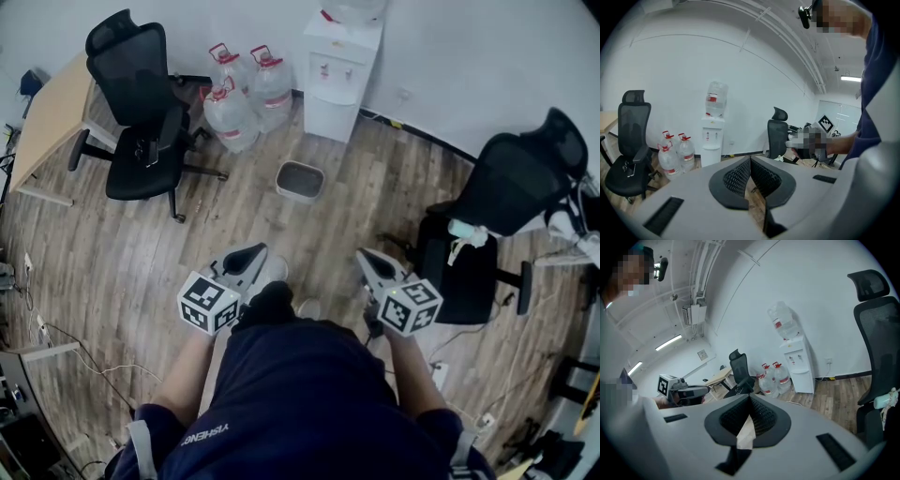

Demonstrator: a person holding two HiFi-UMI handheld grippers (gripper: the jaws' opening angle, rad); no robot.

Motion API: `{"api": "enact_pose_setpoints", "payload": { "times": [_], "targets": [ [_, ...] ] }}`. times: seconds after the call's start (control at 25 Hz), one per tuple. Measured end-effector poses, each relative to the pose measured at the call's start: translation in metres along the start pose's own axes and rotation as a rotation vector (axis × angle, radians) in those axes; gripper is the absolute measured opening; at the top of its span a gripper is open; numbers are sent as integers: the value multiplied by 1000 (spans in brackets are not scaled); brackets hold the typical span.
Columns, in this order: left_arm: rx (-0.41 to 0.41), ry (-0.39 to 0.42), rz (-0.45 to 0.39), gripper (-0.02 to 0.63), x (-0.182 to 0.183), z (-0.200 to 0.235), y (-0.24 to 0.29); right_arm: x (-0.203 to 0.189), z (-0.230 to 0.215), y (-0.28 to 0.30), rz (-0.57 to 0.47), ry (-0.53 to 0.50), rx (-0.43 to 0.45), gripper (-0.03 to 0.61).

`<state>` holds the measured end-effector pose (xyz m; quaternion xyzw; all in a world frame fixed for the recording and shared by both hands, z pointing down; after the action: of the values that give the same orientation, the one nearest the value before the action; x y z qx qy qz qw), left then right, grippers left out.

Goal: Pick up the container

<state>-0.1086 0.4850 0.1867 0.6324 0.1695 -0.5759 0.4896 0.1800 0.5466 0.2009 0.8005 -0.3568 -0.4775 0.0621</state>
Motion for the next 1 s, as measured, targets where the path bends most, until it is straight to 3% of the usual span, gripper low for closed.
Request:
{"api": "enact_pose_setpoints", "payload": {
  "times": [0.44, 0.76, 1.0],
  "targets": [
    [-20, -41, 5, 25, 11, 77, 64, 43, -45, 64, 34, 27, -44, 17],
    [-92, -76, 60, 25, 29, 191, 127, 99, -75, 163, 81, 59, -101, 17],
    [-122, -83, 133, 25, 35, 290, 164, 144, -101, 234, 123, 83, -191, 17]
  ]
}}
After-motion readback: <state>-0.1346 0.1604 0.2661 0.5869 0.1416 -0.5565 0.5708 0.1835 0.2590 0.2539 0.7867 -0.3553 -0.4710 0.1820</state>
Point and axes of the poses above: the fingertips, and each gripper's own axes: y forward along the fingers, z to its left, x out of its top, the point moved 8 cm from there along -y, backward along the fingers, and after that the axes turned 5 degrees about y, right-handed, at the moved point
